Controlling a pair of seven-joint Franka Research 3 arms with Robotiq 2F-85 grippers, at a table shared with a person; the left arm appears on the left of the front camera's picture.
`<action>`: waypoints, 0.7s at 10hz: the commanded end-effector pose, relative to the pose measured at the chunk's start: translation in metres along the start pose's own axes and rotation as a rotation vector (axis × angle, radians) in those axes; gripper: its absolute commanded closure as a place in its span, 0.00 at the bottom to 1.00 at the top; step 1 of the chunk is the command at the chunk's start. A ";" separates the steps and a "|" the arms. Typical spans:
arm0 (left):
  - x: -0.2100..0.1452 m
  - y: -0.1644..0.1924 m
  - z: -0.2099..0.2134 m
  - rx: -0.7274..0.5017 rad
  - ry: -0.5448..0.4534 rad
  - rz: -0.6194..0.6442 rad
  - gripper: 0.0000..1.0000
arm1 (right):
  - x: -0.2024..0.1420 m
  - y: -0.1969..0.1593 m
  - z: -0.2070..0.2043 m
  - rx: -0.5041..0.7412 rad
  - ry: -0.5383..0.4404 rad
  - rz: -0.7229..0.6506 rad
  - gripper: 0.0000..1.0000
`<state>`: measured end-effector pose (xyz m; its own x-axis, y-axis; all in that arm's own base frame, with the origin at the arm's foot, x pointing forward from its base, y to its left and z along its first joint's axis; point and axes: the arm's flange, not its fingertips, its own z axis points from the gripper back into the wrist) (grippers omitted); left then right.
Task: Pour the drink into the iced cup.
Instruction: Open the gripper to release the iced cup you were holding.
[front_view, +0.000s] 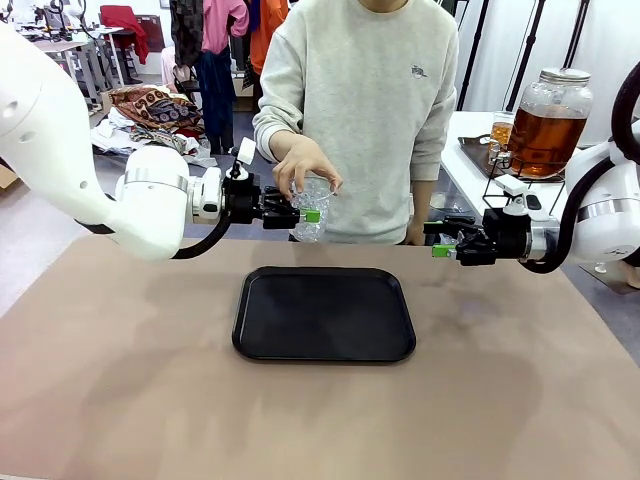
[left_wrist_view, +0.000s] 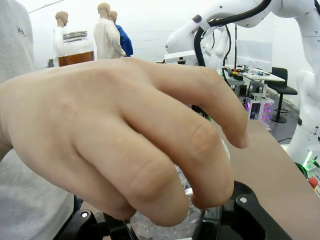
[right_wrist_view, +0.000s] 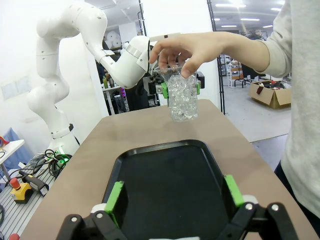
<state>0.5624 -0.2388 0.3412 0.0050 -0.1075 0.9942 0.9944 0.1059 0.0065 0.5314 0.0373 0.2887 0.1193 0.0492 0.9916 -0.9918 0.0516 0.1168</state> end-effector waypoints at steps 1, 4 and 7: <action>0.002 -0.001 0.000 0.000 -0.004 -0.001 0.39 | 0.003 -0.001 -0.002 0.002 0.003 -0.001 0.00; 0.001 0.000 0.002 -0.005 -0.007 -0.010 0.00 | 0.003 -0.001 -0.002 0.002 0.003 -0.001 0.00; 0.000 -0.007 0.017 -0.032 -0.020 -0.039 0.00 | 0.003 -0.001 -0.002 0.002 0.003 -0.001 0.00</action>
<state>0.5614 -0.2329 0.3409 -0.0072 -0.0968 0.9953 0.9955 0.0933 0.0162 0.5314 0.0374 0.2887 0.1193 0.0492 0.9916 -0.9918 0.0515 0.1168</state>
